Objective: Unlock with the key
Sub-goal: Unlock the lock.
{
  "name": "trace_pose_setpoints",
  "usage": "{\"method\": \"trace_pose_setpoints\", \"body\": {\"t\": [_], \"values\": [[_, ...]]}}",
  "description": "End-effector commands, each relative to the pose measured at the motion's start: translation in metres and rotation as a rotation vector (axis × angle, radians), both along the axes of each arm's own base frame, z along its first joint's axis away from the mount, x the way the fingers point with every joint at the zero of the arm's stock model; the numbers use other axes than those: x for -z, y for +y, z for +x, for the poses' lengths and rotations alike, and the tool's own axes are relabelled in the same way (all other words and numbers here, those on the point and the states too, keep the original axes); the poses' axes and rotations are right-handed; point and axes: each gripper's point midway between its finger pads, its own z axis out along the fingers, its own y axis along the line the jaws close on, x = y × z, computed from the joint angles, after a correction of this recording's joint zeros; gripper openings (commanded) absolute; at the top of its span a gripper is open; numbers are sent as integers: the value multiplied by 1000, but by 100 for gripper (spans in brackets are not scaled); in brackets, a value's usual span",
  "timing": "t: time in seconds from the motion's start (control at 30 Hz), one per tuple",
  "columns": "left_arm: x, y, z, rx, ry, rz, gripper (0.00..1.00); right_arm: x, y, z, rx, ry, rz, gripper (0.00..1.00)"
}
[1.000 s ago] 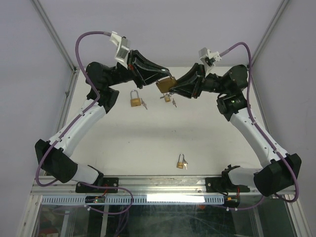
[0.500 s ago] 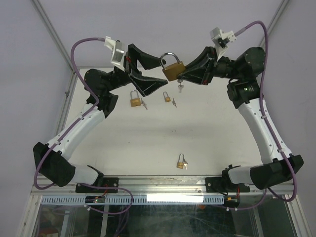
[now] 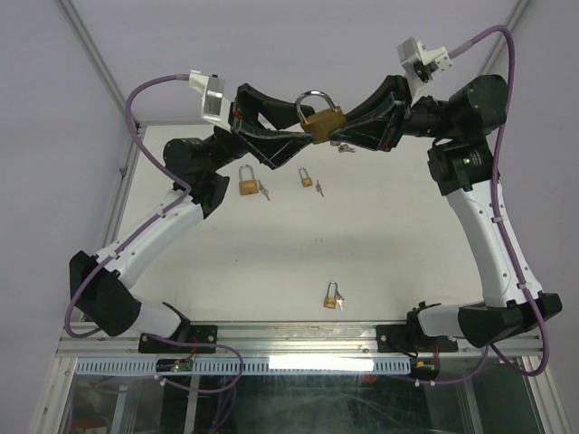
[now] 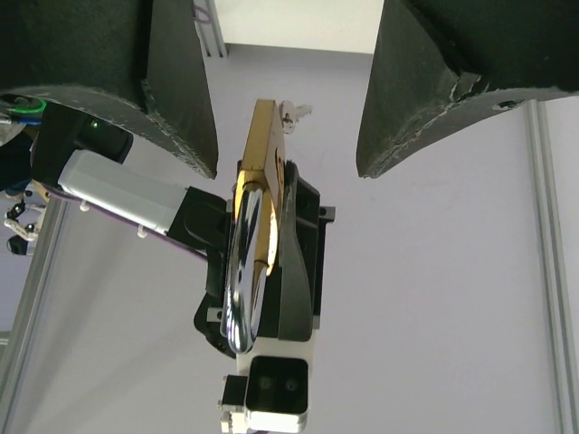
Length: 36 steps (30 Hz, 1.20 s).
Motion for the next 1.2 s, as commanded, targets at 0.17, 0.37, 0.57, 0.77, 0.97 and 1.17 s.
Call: {"method": "trace_pose_setpoints", "body": {"t": [0.17,0.37,0.57,0.77,0.97,1.17], "values": [[-27,-15,-16,79,-8,-105,45,-35,-5,-12,41,-125,63,0],[-30,-21,-15,81,11,-126,29,-34,-6,-14,44,-127,65,0],[-35,-18,-19,82,-5,-142,27,-32,-5,-13,45,-128,63,0],[-46,-7,-23,58,-17,-195,38,-33,-6,-15,43,-141,73,0],[-42,-7,-24,77,7,-195,30,-40,-6,-18,33,-141,113,0],[-44,-7,-26,80,-13,-193,0,-36,-5,-16,33,-121,110,0]]}}
